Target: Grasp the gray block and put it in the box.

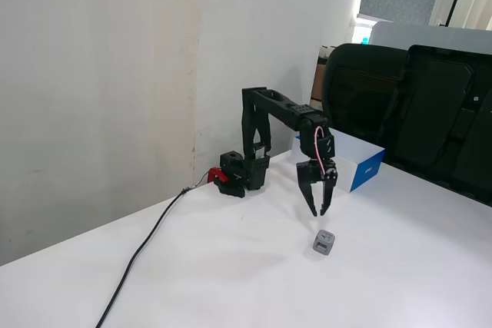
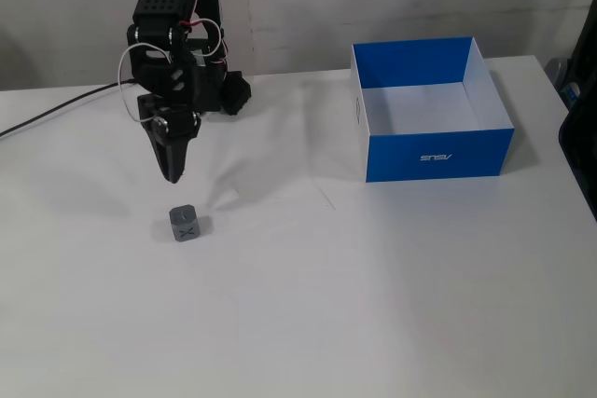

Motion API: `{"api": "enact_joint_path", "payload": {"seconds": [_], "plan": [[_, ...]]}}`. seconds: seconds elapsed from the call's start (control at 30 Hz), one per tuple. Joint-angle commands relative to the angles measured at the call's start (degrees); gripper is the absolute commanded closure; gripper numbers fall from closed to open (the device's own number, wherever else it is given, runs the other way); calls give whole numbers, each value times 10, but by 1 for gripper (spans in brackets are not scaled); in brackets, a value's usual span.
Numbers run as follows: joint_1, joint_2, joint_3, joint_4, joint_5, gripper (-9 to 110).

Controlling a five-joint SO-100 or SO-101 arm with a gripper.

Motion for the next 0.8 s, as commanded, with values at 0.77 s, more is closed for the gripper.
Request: {"api": "enact_joint_path", "payload": {"seconds": [0.77], "plan": [[11, -337, -504, 326, -316, 100]]}}
